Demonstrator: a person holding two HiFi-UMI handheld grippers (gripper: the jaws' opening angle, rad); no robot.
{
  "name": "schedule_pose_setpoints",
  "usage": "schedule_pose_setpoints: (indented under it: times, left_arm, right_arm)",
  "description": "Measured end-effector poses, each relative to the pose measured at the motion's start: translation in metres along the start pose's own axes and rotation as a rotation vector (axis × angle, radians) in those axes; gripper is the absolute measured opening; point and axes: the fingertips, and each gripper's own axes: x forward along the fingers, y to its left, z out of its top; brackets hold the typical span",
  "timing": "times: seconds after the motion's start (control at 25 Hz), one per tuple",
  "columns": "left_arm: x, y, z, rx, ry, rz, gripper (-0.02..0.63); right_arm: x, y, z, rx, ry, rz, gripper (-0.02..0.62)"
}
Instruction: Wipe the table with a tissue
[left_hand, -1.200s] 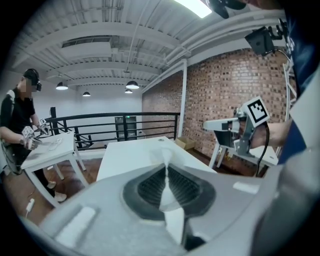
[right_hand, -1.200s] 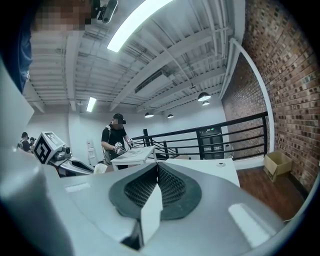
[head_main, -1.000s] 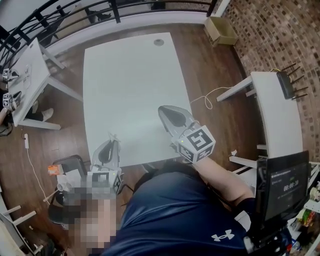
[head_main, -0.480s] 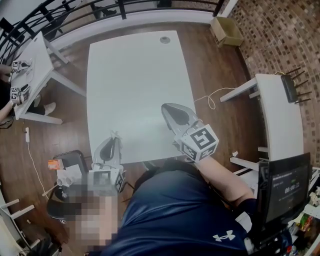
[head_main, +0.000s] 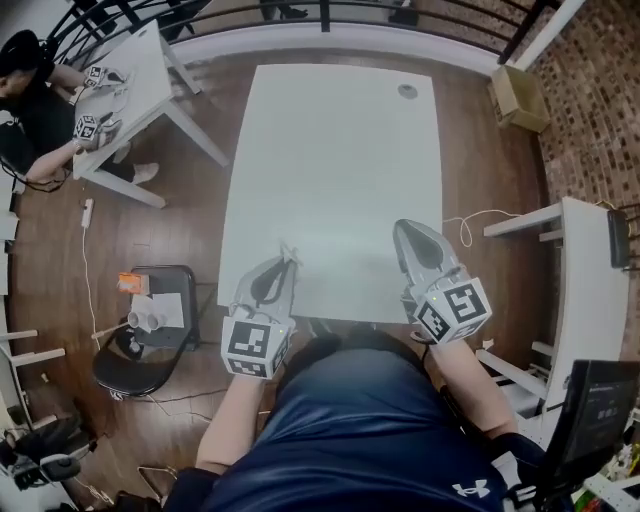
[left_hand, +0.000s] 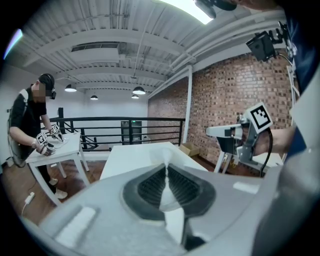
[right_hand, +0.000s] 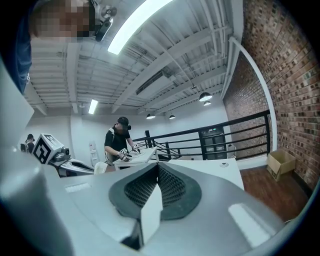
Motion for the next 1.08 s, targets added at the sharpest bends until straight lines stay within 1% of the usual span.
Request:
schedule_pose_setpoints:
  times: [0.2, 0.32, 0.44, 0.64, 1.08]
  left_arm:
    - [-0.0043, 0.0035, -0.0018, 0.008, -0.016, 0.003, 0.014]
    - [-0.0050, 0.0023, 0.0006, 0.000, -0.013, 0.006, 0.014]
    - [-0.0068, 0.0041, -0.0054, 0.004, -0.014, 0.012, 0.014]
    - [-0.0078, 0.0022, -0.0010, -0.028, -0.019, 0.011, 0.014]
    - [-0.0045, 0.0021, -0.0039, -0.024, -0.014, 0.017, 0.014]
  right_arm:
    - [0.0018, 0.0063, 0.0007, -0.012, -0.003, 0.011, 0.011]
    - [0.0028, 0.0070, 0.0021, -0.013, -0.006, 0.015, 0.011]
    - [0.0016, 0.0085, -0.0006, -0.013, -0.005, 0.017, 0.011]
    - [-0.0007, 0.0057, -0.0017, -0.005, -0.002, 0.013, 0.012]
    - [-0.0011, 0.0017, -0.0049, -0.011, -0.001, 0.012, 0.011]
